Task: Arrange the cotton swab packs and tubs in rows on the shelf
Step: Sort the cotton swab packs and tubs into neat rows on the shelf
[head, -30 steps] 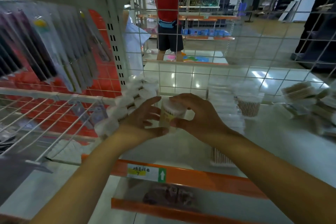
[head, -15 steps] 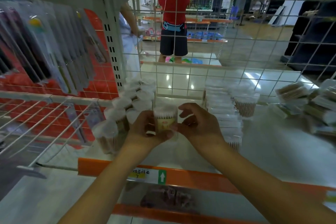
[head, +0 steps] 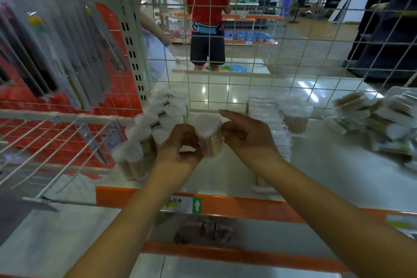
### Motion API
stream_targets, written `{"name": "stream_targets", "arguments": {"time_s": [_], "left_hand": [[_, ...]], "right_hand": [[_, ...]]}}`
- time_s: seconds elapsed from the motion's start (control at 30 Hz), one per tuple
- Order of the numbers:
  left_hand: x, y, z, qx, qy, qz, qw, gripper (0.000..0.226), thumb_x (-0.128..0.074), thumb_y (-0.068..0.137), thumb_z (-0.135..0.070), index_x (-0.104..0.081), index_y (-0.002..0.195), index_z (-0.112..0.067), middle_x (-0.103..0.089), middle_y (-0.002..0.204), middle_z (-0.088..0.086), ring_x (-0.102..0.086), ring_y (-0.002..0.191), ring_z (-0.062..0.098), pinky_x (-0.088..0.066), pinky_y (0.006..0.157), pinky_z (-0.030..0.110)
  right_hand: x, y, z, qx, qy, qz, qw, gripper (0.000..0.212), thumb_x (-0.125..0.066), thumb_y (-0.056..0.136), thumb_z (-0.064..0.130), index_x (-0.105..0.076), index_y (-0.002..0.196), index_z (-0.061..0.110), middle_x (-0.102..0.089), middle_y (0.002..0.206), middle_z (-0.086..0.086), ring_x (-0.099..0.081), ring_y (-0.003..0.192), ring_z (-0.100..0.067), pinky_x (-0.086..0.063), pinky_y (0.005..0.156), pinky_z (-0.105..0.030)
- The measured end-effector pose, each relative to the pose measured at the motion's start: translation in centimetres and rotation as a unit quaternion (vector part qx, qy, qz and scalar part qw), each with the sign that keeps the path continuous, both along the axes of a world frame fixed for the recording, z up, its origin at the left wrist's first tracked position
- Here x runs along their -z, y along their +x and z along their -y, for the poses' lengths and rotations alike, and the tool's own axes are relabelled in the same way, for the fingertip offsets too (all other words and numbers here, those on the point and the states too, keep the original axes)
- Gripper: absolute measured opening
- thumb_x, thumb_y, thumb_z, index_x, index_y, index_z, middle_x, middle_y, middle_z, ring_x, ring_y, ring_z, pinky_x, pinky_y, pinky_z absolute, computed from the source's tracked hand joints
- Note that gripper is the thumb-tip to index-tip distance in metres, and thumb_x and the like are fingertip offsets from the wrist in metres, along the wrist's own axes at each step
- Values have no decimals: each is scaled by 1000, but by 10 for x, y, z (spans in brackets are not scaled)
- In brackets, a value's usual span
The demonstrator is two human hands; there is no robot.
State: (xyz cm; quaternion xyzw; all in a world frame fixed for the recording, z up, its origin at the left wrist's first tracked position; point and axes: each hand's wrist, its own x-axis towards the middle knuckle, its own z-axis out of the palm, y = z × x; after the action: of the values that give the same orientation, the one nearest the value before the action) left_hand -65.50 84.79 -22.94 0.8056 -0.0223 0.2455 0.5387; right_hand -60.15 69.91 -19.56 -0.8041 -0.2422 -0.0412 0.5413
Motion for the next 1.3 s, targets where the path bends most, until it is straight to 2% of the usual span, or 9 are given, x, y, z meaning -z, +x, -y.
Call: {"name": "stream_targets", "arguments": {"time_s": [0.1,0.2,0.33,0.53,0.7,0.87,0.93,1.1,1.3], "left_hand": [[3,1,0,-2,73,22,997,31,-64,78,7,-52,88,-20,-57,87,-12,-57,85,-3,-46,69,6],[3,2,2,6,113,18,993,31,-58,81,4,-52,97,-22,-57,93,-10,-57,91,4,-45,74,6],[-7,1,-4,36,216,-7,976,23,-53,82,-18,-59,103,-25,-58,100,-7,-55,89,6,-43,77,7],[-36,-8,-50,-44,392,-61,917,41,-46,80,-37,-63,111,-18,-60,114,1,-54,105,23,-38,82,27],[-35,-22,-94,-79,430,-61,897,52,-36,79,-43,-68,103,-11,-65,105,11,-59,100,31,-42,85,34],[-23,-33,-115,-88,467,-97,875,41,-39,77,-33,-71,84,-9,-70,86,9,-62,85,25,-38,74,22],[-19,-36,-119,-77,457,-93,881,41,-39,76,-31,-72,81,-7,-71,84,8,-64,80,23,-38,74,20],[-18,-37,-120,-85,436,-104,890,44,-40,75,-36,-73,83,-8,-70,87,8,-65,74,26,-44,75,30],[-18,-36,-121,-74,431,-115,892,43,-42,75,-37,-73,80,-7,-70,84,7,-65,73,25,-41,74,26]], "right_hand": [[0,0,2,-73,-16,-70,995,65,-65,82,9,-38,140,22,-56,128,1,-53,115,-7,-45,94,-16],[3,2,0,-92,-68,-67,991,89,-76,73,27,-25,145,23,-47,137,3,-46,122,-9,-42,99,-23],[3,7,-2,-41,-67,29,996,67,-76,75,23,-43,132,16,-56,117,1,-52,100,-5,-47,83,-12],[14,0,-17,-92,-70,45,992,59,-72,78,14,-45,130,15,-43,123,0,-42,108,-6,-45,91,-17],[37,-15,-46,-145,-79,33,986,58,-69,81,19,-44,133,17,-26,117,9,-38,104,-1,-46,97,-23],[55,-24,-70,-196,-110,76,971,54,-64,84,18,-45,134,8,-37,129,-12,-43,117,-24,-40,99,-26],[61,-24,-74,-192,-136,94,967,51,-60,86,20,-45,134,8,-41,131,-13,-42,119,-25,-33,96,-21],[69,-14,-82,-166,-223,159,947,52,-40,86,35,-49,130,9,-46,122,-19,-43,105,-32,-34,87,-30],[69,-14,-86,-146,-239,172,944,52,-40,85,36,-48,131,12,-46,115,-16,-45,100,-30,-35,83,-28]]}}
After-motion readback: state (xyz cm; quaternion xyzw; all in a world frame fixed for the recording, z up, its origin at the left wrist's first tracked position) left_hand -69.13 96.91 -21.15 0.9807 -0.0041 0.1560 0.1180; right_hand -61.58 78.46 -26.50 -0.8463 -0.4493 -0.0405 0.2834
